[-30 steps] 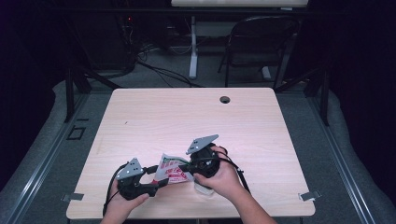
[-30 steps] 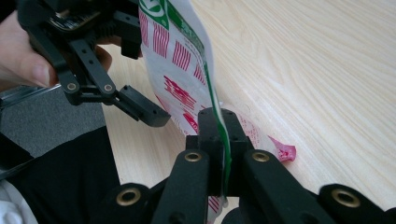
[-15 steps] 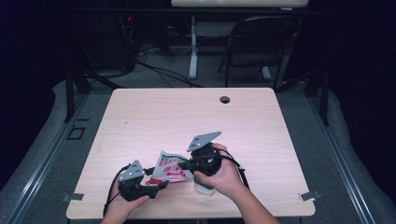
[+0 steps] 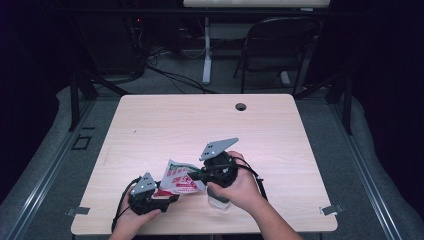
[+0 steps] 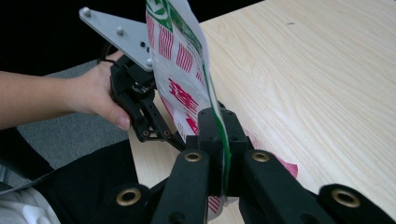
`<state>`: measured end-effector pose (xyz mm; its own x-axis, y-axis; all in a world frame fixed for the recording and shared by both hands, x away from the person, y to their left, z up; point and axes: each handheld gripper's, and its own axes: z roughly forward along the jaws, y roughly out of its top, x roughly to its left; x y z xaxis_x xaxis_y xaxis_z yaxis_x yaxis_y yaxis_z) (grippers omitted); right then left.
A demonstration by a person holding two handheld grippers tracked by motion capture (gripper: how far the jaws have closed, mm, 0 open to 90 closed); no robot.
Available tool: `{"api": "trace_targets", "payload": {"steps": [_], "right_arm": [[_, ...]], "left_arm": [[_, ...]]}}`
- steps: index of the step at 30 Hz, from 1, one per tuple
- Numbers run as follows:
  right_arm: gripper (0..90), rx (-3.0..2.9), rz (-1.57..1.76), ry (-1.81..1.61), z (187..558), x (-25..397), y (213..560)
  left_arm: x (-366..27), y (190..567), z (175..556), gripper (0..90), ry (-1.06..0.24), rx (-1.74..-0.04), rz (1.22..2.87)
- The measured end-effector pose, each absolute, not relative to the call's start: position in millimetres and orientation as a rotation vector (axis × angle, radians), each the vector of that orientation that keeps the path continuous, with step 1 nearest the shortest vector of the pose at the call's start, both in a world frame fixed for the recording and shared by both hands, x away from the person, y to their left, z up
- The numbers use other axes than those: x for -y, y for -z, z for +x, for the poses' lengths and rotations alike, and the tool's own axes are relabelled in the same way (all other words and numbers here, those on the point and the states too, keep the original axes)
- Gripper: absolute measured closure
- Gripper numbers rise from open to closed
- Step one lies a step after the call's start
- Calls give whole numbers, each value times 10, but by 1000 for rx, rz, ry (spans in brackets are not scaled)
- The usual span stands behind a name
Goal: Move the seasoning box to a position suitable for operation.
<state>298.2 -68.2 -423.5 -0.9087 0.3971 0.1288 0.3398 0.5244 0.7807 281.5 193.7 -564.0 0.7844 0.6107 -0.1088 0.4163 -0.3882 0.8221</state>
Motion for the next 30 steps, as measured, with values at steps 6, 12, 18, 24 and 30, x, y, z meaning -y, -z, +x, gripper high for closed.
{"api": "trace_targets", "payload": {"steps": [6, 12, 18, 24, 30], "right_arm": [[900, -2673, 637, -1373, 2962, 672, 4189], [900, -2667, 641, -1385, 2962, 661, 4188], [900, -2665, 644, -1382, 2967, 659, 4194], [900, -2667, 645, -1379, 2973, 656, 4216], [900, -2661, 653, -1390, 2969, 651, 4228]], "left_arm": [[-1937, 5648, 2802, 429, -258, -749, 2030], [-1920, 5649, 2788, 516, -271, -736, 2033], [-1906, 5657, 2788, 559, -276, -735, 2039], [-1902, 5659, 2787, 590, -295, -742, 2050], [-1904, 5650, 2781, 618, -308, -734, 2053]]}}
